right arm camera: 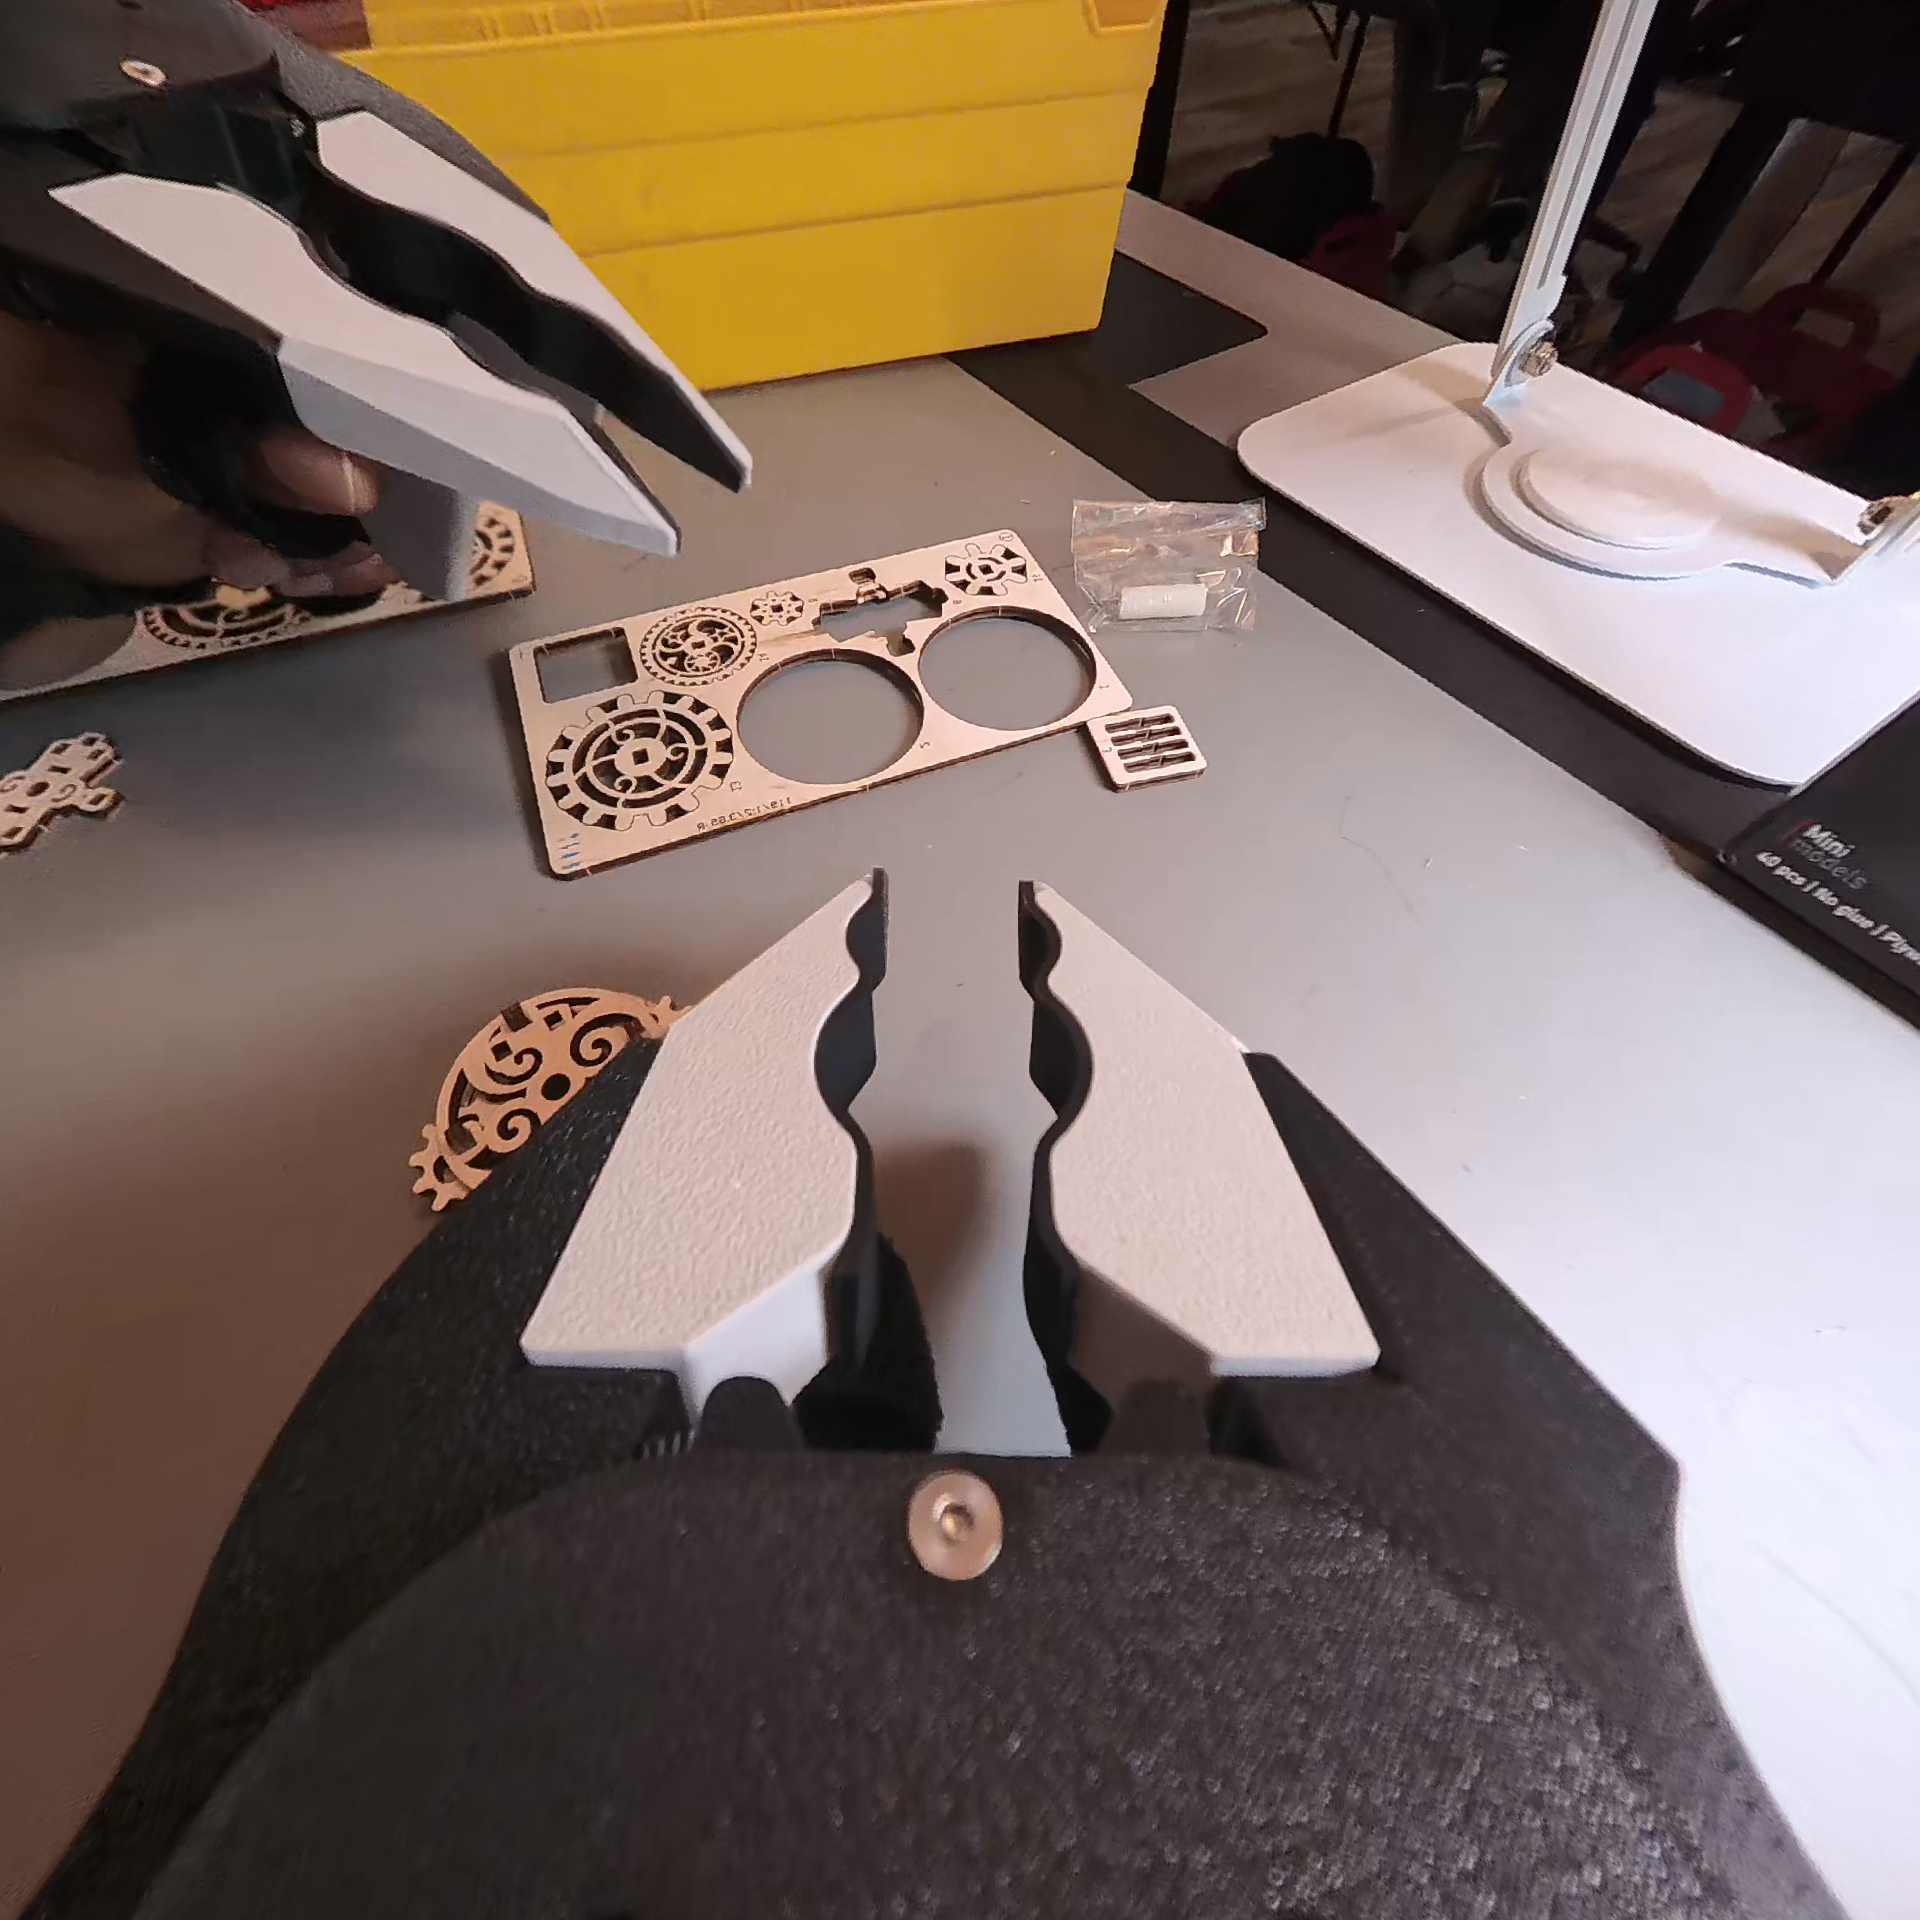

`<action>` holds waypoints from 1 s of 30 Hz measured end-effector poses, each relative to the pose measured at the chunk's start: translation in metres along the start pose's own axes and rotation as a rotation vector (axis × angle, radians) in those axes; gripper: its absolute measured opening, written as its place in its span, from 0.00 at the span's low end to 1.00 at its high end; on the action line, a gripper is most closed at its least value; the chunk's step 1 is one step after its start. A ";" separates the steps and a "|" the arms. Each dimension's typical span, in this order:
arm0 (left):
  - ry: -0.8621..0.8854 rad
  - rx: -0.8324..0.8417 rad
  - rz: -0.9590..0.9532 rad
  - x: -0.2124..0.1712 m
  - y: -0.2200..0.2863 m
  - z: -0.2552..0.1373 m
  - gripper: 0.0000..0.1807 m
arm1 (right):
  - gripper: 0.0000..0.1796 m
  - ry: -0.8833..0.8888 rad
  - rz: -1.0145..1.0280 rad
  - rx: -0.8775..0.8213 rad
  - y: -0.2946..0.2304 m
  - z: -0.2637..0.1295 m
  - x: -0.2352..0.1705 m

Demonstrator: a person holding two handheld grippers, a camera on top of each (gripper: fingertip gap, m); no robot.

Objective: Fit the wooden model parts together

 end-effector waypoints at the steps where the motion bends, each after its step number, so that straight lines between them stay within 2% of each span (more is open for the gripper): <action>1: 0.017 -0.002 -0.016 0.004 0.000 -0.002 0.13 | 0.12 0.007 0.008 -0.004 0.001 0.000 0.001; 11: 0.072 0.013 -0.084 0.010 -0.012 -0.011 0.13 | 0.12 0.100 0.077 -0.038 0.013 -0.008 0.008; 25: 0.057 -0.026 -0.091 0.006 -0.002 -0.010 0.13 | 0.12 0.131 0.036 -0.051 0.012 -0.022 0.018; 30: 0.124 -0.035 -0.070 0.030 -0.002 -0.022 0.15 | 0.11 0.176 -0.006 -0.040 0.004 -0.032 0.034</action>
Point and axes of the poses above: each gripper's, where its closed fingertips meet, z out along the fingers, x out of its top, y = z × x across the jaws, the point moved 3 cm from there along -z, back along the fingers, and after that the axes turned 13 degrees about x, right-handed, at the moved point
